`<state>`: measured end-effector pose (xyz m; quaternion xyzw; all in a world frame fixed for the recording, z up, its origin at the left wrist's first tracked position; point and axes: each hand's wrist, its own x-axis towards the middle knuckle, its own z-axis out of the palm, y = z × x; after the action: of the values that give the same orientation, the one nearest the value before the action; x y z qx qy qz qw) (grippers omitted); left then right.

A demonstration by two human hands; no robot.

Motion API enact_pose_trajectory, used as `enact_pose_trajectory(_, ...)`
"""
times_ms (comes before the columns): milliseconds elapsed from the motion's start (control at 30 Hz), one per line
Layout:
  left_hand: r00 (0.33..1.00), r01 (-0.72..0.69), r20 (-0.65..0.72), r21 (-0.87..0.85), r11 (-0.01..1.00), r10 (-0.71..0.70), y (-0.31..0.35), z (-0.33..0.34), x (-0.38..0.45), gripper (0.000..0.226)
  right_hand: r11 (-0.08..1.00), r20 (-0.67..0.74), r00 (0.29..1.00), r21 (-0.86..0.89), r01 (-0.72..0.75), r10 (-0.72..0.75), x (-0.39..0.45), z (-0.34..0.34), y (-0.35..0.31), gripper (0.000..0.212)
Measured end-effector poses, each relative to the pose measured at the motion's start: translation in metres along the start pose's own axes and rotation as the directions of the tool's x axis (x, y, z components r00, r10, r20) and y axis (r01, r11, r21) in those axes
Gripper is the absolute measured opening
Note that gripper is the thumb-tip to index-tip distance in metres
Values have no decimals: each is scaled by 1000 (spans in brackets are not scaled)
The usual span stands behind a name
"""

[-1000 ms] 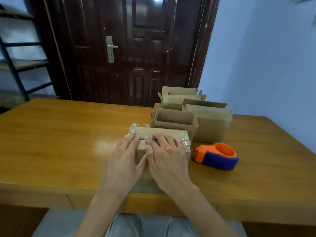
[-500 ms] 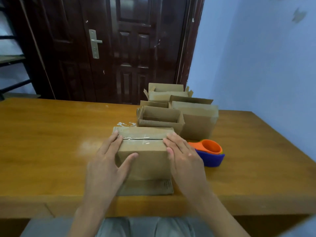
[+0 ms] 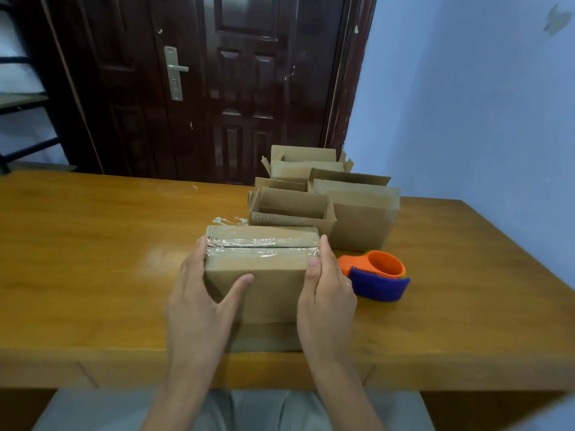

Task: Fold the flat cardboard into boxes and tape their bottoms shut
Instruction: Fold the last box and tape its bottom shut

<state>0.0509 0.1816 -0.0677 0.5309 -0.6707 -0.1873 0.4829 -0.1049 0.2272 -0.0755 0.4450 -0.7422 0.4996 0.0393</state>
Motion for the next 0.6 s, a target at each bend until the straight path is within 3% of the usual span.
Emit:
enact_pose_trajectory(233,990,131,-21,-176,976,-137,3,-1,-2,101,948,-23,988,285,-138,151,-2,-1,6,53)
enact_pose_trajectory(467,993,112,-17,-161,981,-116,-4,-1,-1,98,822,114,962,501,-273,249,-8,3,1,43)
enact_pose_trajectory(600,993,110,-16,-155,982,-113,-4,-1,0,97,780,163,958,556,-288,237,-7,-3,8,50)
